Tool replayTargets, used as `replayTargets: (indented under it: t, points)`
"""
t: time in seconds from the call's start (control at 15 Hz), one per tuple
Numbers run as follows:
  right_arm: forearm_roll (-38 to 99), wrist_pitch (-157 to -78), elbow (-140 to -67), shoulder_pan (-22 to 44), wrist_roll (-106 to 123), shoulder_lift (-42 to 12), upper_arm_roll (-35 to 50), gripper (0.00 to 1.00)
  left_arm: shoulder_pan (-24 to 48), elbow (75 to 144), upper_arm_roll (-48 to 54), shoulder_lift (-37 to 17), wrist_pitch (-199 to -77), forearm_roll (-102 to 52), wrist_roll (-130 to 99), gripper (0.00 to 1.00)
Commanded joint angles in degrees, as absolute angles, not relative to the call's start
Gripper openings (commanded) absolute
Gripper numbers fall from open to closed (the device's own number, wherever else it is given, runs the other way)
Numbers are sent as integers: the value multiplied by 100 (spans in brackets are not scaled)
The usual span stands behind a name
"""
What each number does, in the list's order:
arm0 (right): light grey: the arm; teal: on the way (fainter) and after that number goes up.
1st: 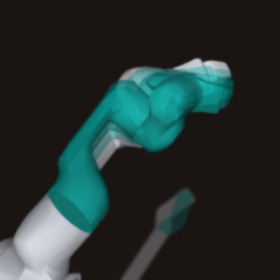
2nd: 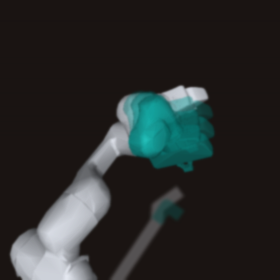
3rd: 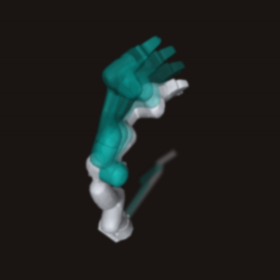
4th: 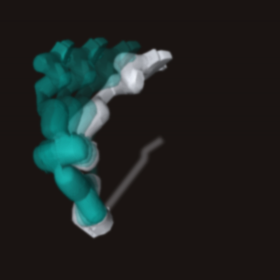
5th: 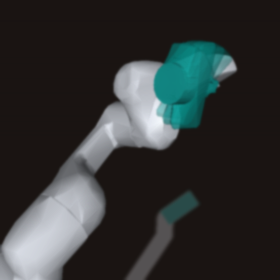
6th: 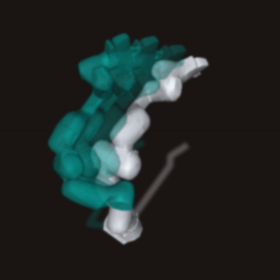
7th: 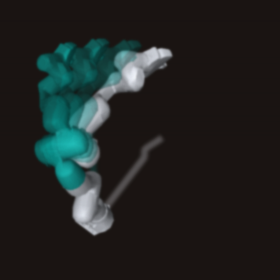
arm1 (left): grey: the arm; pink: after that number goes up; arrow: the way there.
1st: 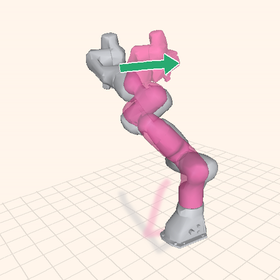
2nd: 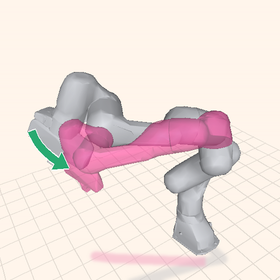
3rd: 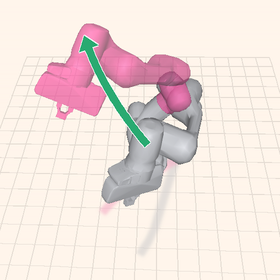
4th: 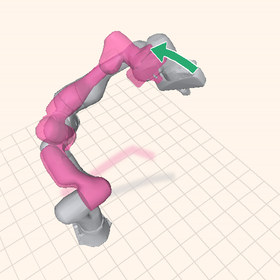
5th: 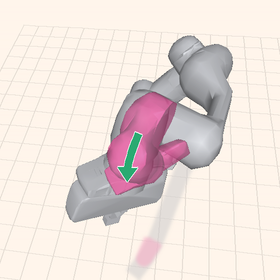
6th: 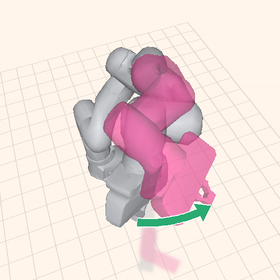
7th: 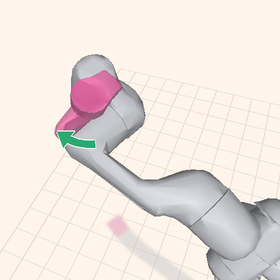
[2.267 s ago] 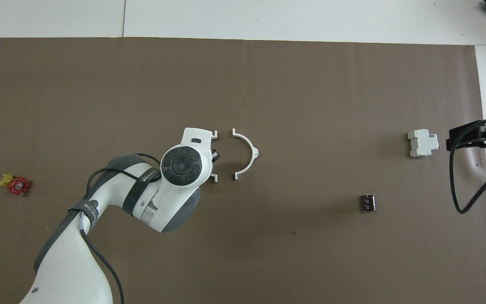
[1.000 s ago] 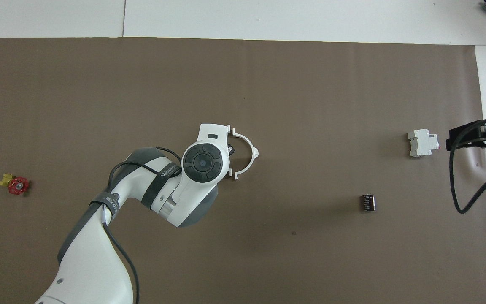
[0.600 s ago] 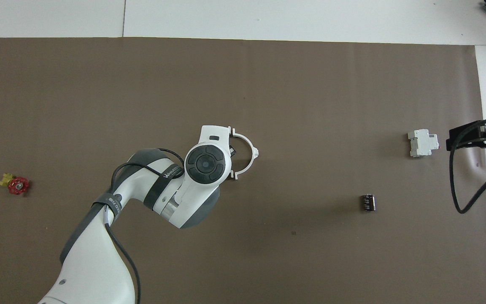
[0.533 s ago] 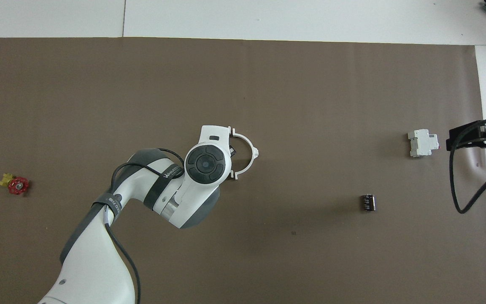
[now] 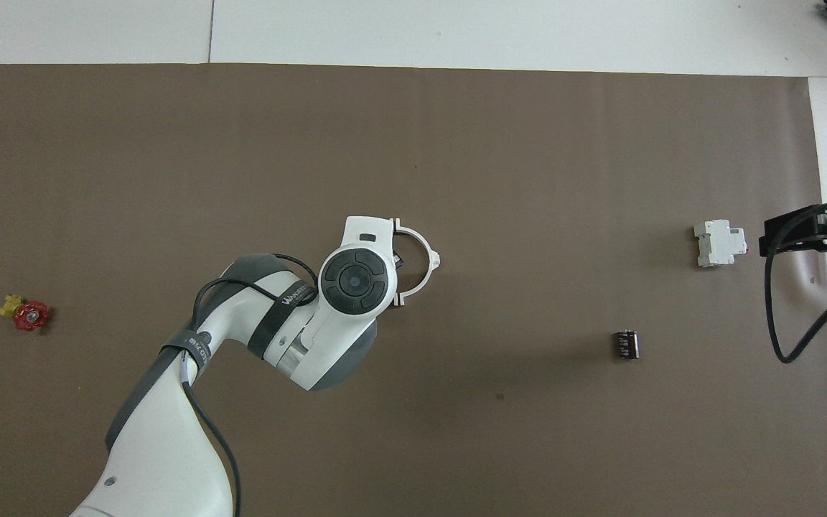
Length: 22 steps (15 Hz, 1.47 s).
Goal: Assemble drain pipe with both arms
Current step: 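Press the held half-ring onto the placed half-ring with the left gripper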
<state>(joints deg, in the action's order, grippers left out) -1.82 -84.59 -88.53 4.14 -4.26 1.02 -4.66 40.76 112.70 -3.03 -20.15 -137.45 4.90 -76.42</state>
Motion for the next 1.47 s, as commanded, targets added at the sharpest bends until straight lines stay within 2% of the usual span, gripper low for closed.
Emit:
replayTargets:
  t: [0.0, 0.8, 0.87, 0.93, 1.0, 1.07, 1.4]
  points:
    - [-149, -8561, -8938, 352, -281, 149, -439, 100, 4210, 11197, -404, -2039, -13649, 606, -7787, 0]
    - [-158, -8561, -8938, 352, -281, 149, -439, 100, 4210, 11188, -404, -2039, -13658, 615, -7787, 0]
    - [-150, -8561, -8938, 352, -281, 149, -439, 100, 4210, 11188, -404, -2039, -13658, 615, -7787, 30]
    - [-158, -8561, -8938, 352, -281, 149, -439, 100, 4210, 11188, -404, -2030, -13667, 615, -7787, 66]
    - [-158, -8561, -8938, 352, -281, 149, -439, 100, 4201, 11197, -404, -2039, -13667, 633, -7778, 88]
    - [-158, -8561, -8938, 352, -281, 149, -439, 100, 4201, 11206, -404, -2030, -13676, 676, -7787, 100]
    - [-158, -8561, -8938, 352, -281, 149, -439, 100, 4201, 11215, -396, -2030, -13676, 694, -7787, 100]
